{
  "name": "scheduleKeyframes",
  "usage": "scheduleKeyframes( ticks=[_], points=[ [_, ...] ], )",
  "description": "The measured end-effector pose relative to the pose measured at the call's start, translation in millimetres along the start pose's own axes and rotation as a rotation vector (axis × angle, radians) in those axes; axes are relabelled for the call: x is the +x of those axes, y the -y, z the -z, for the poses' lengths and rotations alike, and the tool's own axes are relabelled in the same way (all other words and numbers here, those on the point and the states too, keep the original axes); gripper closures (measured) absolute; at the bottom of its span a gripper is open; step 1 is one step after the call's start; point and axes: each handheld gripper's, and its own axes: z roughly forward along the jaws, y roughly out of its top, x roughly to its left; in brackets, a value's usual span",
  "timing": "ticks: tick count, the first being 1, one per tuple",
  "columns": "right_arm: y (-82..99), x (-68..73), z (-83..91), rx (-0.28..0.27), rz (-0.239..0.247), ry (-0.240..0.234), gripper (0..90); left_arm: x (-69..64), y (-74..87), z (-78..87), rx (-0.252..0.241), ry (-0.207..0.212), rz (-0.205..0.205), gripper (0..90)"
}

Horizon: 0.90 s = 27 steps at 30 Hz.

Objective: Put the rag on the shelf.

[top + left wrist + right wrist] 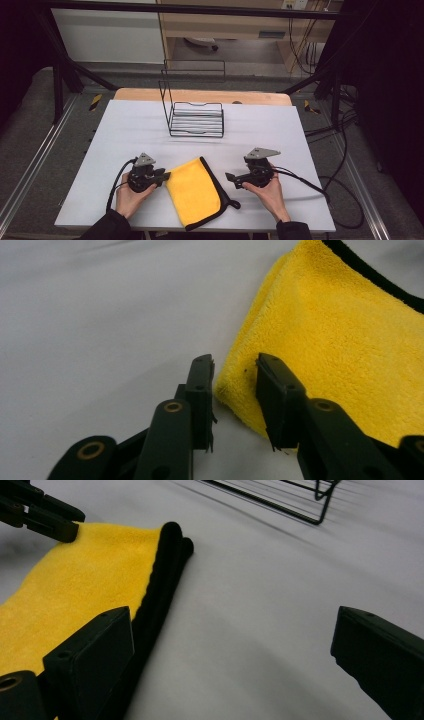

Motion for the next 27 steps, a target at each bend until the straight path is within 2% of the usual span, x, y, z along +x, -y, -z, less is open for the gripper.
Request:
scheduleKeyframes(
  ticks=[7,10,15,19,23,27],
  points=[
    [-16.9,18.0,-29.1,0.041,0.016,0.014,5.5,-1.6,0.2,-2.1,0.014,-0.005,-0.005,74.7],
    [-26.1,24.4,-42.9,0.035,0.023,0.003,8.9,-4.6,0.5,-3.0,0.016,-0.014,-0.014,77.8],
    [-36.0,29.3,-65.9,0.046,0.018,-0.035,24.1,-8.1,0.5,-3.7,0.017,-0.03,-0.037,81.2],
    [-36.7,30.9,-80.9,0.079,0.032,-0.035,35.0,-8.4,0.5,-3.8,0.018,-0.032,-0.042,81.9],
    [-36.5,30.1,-88.5,0.095,0.032,-0.035,48.5,-8.8,0.4,-3.8,0.017,-0.034,-0.043,82.3],
    [-34.7,29.3,-93.8,0.12,0.003,-0.062,56.1,-8.3,0.6,-3.6,0.015,-0.032,-0.04,82.7]
  ],
)
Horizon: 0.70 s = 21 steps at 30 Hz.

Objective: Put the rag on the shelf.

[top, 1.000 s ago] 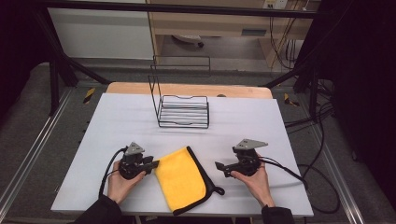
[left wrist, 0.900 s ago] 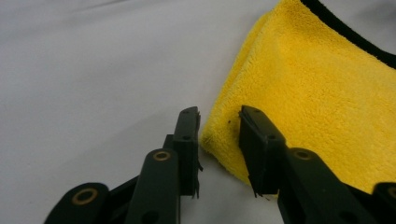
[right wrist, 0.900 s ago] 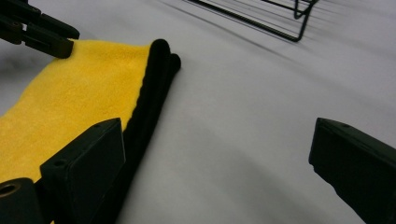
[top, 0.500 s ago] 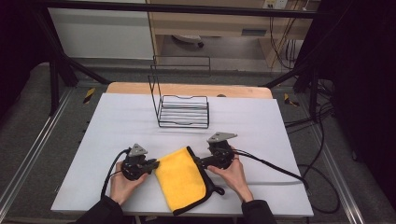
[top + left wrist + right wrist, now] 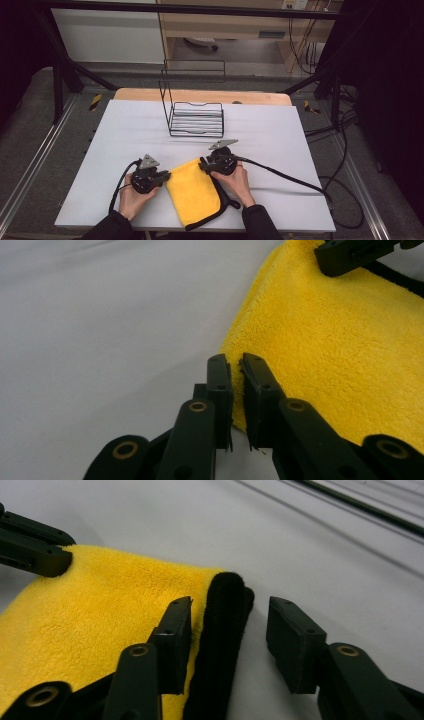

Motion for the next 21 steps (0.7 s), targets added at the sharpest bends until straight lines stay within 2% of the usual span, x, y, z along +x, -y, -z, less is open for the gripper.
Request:
scheduleKeyframes(
  ticks=[3,10,12,17,21],
  points=[
    [0.6,0.4,-1.5,0.009,-0.017,-0.024,63.2,0.4,-0.1,0.1,-0.001,0.003,0.004,83.0],
    [-0.2,0.2,-2.3,0.042,-0.071,-0.066,73.0,2.7,0.0,0.2,-0.003,0.019,0.021,83.3],
    [-0.3,0.0,-2.3,0.043,-0.072,-0.075,76.4,3.0,-0.2,0.4,-0.003,0.02,0.017,83.6],
    [-0.8,0.4,0.0,0.036,-0.077,-0.074,79.8,5.5,-4.0,4.4,-0.005,0.04,0.014,84.6],
    [-1.4,3.1,6.6,0.017,-0.088,-0.043,80.2,9.0,-14.0,6.8,-0.016,0.058,0.024,85.0]
  ],
)
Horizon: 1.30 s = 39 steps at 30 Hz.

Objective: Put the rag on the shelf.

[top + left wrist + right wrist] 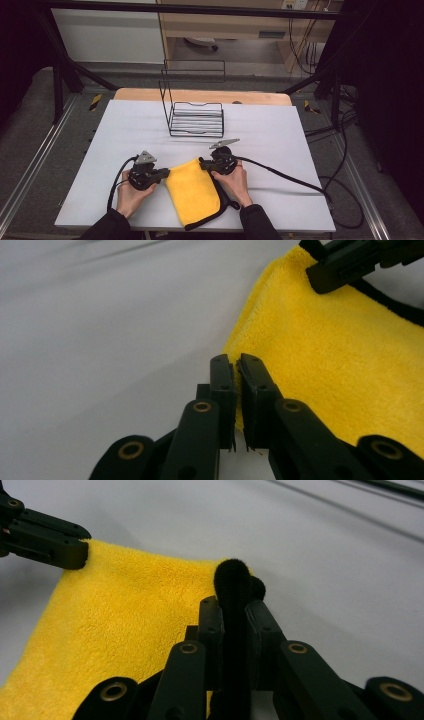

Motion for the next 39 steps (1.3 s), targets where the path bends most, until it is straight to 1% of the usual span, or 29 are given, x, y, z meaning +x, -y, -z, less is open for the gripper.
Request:
scheduleKeyframes(
  ticks=[1,4,6,9,11,12,14,18,20,22,24,25,27,29,30,33,34,36,37,38,39],
  points=[
    [0.0,0.2,1.2,-0.003,0.005,0.011,80.2,0.2,-4.0,-1.0,-0.004,0.0,-0.002,85.0],
    [-0.2,1.8,6.8,-0.02,-0.007,0.053,80.2,0.6,-13.6,-5.0,-0.003,-0.005,-0.008,85.1],
    [1.1,0.6,10.0,-0.035,-0.034,0.072,80.2,0.8,-20.5,-10.9,0.002,-0.014,-0.009,85.2],
    [5.1,-2.5,13.6,-0.055,-0.065,0.106,80.2,0.8,-29.4,-24.4,0.018,-0.033,-0.011,85.2],
    [8.8,-5.4,16.4,-0.072,-0.088,0.126,80.2,-0.7,-34.6,-33.9,0.025,-0.043,-0.022,85.2],
    [10.5,-6.5,17.9,-0.076,-0.094,0.139,80.1,-0.7,-34.6,-33.9,0.025,-0.043,-0.022,85.2],
    [14.1,-8.3,20.9,-0.092,-0.111,0.165,80.1,-4.1,-42.9,-46.0,0.024,-0.061,-0.041,85.2],
    [19.2,-10.3,25.4,-0.108,-0.122,0.208,79.9,-6.1,-48.7,-58.8,0.005,-0.061,-0.046,85.0],
    [21.6,-10.8,27.6,-0.116,-0.125,0.223,79.7,-5.1,-48.3,-63.6,0.001,-0.053,-0.046,84.9],
    [23.8,-12.2,27.3,-0.12,-0.123,0.231,79.2,-3.1,-47.3,-65.0,0.0,-0.041,-0.039,84.1],
    [25.5,-13.5,24.4,-0.111,-0.115,0.238,77.7,-2.1,-47.1,-62.5,-0.005,-0.037,-0.048,81.5],
    [25.9,-13.8,23.5,-0.109,-0.109,0.24,76.5,-1.9,-47.1,-60.8,-0.008,-0.043,-0.052,78.0],
    [26.5,-15.3,23.8,-0.114,-0.097,0.239,71.9,-0.8,-47.2,-55.1,-0.015,-0.053,-0.054,66.7],
    [26.5,-17.1,26.7,-0.126,-0.086,0.235,65.8,1.3,-44.9,-49.3,-0.024,-0.045,-0.035,56.9],
    [26.3,-18.3,28.6,-0.135,-0.077,0.236,62.6,2.1,-43.2,-47.6,-0.026,-0.043,-0.024,54.6],
    [24.6,-20.9,36.4,-0.151,-0.049,0.225,53.0,1.7,-38.7,-47.4,-0.018,-0.027,-0.012,51.5],
    [24.3,-21.6,38.4,-0.152,-0.039,0.221,49.6,1.3,-36.8,-49.2,-0.012,-0.013,-0.001,50.8],
    [24.6,-23.1,44.2,-0.15,-0.011,0.209,42.4,0.5,-34.9,-53.4,0.004,0.009,0.018,50.9],
    [25.5,-24.1,46.7,-0.153,-0.001,0.207,39.5,0.5,-34.9,-53.4,0.004,0.009,0.018,51.3],
    [27.0,-25.2,49.2,-0.153,0.003,0.198,37.2,0.3,-34.7,-55.6,0.015,0.014,0.022,52.2],
    [28.7,-26.5,51.7,-0.149,0.001,0.189,34.6,-0.4,-34.5,-58.6,0.012,0.02,0.033,53.1]
  ],
)
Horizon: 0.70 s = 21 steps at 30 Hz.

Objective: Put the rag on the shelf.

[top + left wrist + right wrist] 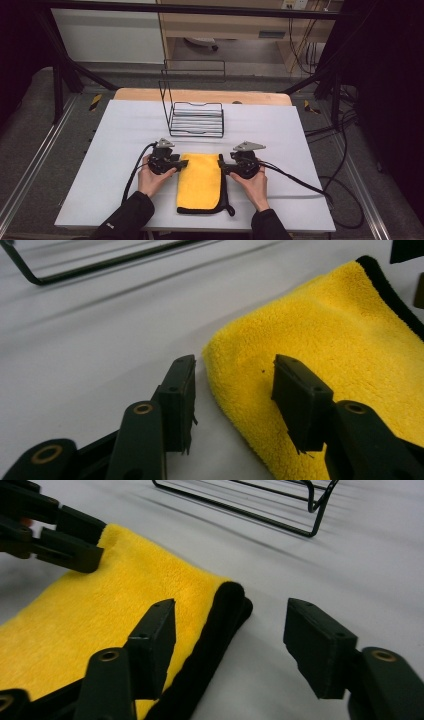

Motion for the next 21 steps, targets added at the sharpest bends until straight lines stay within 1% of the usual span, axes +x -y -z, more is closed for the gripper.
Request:
scheduleKeyframes(
  ticks=[3,5,6,7,11,13,15,17,18,19,20,21],
  points=[
    [5.8,-3.7,4.5,0.005,0.001,-0.015,29.2,-0.1,-0.1,-1.8,-0.004,0.001,0.012,56.2],
    [7.0,-6.7,4.8,0.023,0.006,-0.012,25.4,-0.2,0.2,-3.7,-0.009,0.003,0.018,58.7],
    [7.0,-8.1,4.6,0.029,0.015,-0.01,25.1,-0.3,0.4,-4.6,-0.007,0.004,0.018,60.1],
    [6.7,-8.4,4.2,0.036,0.013,-0.01,24.3,-0.6,0.6,-5.2,-0.007,0.005,0.021,60.9],
    [5.2,-9.1,-0.5,0.024,-0.018,-0.031,23.7,-2.2,1.4,-5.0,-0.008,0.012,0.026,67.0],
    [4.8,-10.2,-3.7,0.01,-0.019,-0.029,24.9,-2.5,1.5,-4.7,-0.007,0.011,0.023,70.4],
    [3.7,-10.8,-7.1,0.008,-0.022,-0.026,26.7,-3.4,1.4,-4.2,-0.007,0.009,0.017,74.1],
    [2.6,-12.4,-11.5,0.001,-0.037,-0.03,29.8,-3.5,1.4,-4.2,-0.007,0.007,0.014,77.9],
    [2.6,-12.4,-11.5,0.001,-0.037,-0.03,29.8,-3.4,1.3,-4.2,-0.007,0.007,0.009,77.9],
    [1.3,-13.9,-15.8,-0.001,-0.058,-0.034,31.8,-3.5,1.3,-4.2,-0.008,0.005,0.006,79.8],
    [0.6,-14.1,-17.6,0.003,-0.063,-0.032,34.0,-3.9,1.5,-4.3,-0.007,0.003,-0.01,80.0],
    [-0.4,-13.8,-19.6,0.013,-0.053,-0.026,35.3,-4.4,1.6,-4.5,-0.009,0.001,-0.012,80.2]
  ],
)
